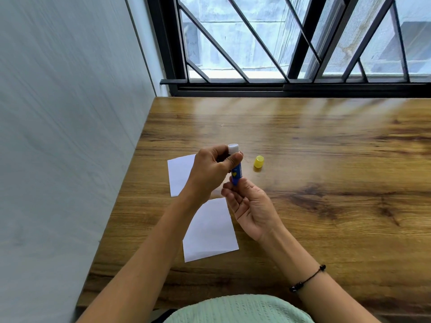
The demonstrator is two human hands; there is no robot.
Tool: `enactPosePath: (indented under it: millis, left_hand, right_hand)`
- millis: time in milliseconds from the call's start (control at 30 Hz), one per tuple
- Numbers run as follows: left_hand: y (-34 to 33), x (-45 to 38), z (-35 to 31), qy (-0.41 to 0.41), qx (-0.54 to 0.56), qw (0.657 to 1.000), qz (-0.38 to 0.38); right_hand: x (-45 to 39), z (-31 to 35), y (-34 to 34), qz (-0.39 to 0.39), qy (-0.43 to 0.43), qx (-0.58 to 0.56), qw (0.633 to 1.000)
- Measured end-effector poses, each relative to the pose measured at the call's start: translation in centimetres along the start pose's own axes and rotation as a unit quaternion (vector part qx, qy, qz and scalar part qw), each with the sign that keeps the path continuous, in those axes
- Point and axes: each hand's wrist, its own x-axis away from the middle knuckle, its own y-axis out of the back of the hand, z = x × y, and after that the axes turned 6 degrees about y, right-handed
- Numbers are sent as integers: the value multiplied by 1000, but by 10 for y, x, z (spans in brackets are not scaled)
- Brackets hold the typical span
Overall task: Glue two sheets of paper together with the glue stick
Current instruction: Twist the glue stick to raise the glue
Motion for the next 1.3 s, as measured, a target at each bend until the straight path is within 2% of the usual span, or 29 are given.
enactPosePath:
  millis: [267,400,633,833,1067,1300]
  left_hand:
    - [3,2,0,2,-5,1000,-9]
    - [2,2,0,3,8,1000,-3]
    - [1,2,0,7,17,1000,-9]
    - [4,3,1,13,19,1000,-12]
    - [2,3,3,11,24,1000,-14]
    - [1,2,3,18,20,999,-18]
  right_hand:
    - [0,0,2,23,-4,29,999]
    - [-1,-3,2,20,7,8,1000]
    - [-1,-4,3,5,-34,1,999]
    - [-2,-3,0,25,6,7,1000]
    - [-1,-4,3,11,-20,5,1000]
    - [-2,-2,3,29,6,0,1000]
